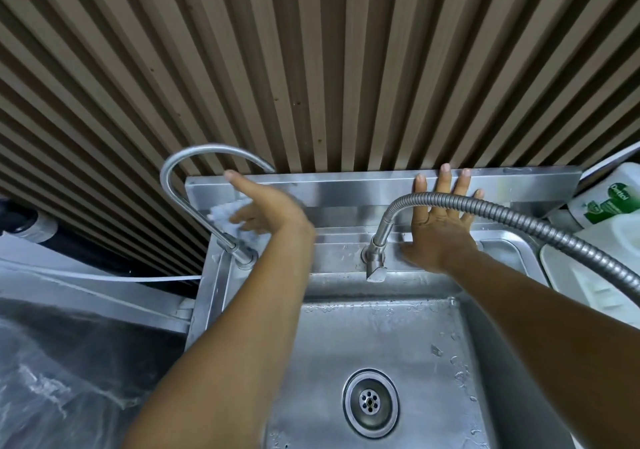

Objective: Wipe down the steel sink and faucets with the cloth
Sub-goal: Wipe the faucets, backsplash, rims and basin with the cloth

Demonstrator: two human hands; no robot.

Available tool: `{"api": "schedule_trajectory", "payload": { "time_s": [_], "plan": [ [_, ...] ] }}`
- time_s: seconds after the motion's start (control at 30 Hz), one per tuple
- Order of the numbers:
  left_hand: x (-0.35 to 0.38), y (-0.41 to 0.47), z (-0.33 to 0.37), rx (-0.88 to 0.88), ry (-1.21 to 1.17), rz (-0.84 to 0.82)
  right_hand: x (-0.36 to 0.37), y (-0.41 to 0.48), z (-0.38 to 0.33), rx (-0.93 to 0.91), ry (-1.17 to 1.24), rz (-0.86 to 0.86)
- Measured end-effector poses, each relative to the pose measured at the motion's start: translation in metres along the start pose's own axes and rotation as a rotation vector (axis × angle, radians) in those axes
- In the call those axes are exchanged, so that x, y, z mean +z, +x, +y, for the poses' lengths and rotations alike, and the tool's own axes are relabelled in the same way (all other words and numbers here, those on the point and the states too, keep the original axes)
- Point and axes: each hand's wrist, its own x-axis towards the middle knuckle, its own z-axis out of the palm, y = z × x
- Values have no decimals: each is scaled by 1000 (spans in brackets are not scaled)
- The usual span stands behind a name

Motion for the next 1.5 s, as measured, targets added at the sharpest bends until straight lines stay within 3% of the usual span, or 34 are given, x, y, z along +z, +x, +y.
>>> {"api": "schedule_trajectory", "payload": {
  "time_s": [0.17, 0.33, 0.5, 0.63, 0.83, 0.97, 1.07, 1.17, 1.23, 1.37, 1.5],
  "plan": [
    [-16, 22, -10, 439, 283, -15, 0, 1, 0, -3, -3, -7],
    [-45, 27, -71, 1226, 990, -299, -2, 1, 0, -2, -8, -15],
    [-71, 42, -93, 1768, 1515, -556, -4, -1, -1, 2, -15, -23],
    [-77, 54, -80, 2005, 1612, -780, -7, -2, -4, 19, -19, -31],
    [-50, 51, -58, 2269, 1563, -801, -9, -3, -6, 39, -26, -46],
    [-35, 26, -60, 2265, 1578, -787, -10, -4, -8, 43, -30, -46],
    [-45, 28, -61, 2182, 1612, -884, -10, -4, -7, 41, -30, -50],
    [-69, 53, -58, 2009, 1708, -1026, -12, -4, -7, 46, -31, -63],
    [-86, 69, -52, 1835, 1870, -1029, -12, -4, -7, 46, -32, -66],
    [-110, 77, -36, 1628, 2094, -884, -11, -4, -8, 46, -19, -63],
    [-115, 67, -28, 1506, 1961, -589, -9, -3, -6, 38, -7, -47]
  ]
}}
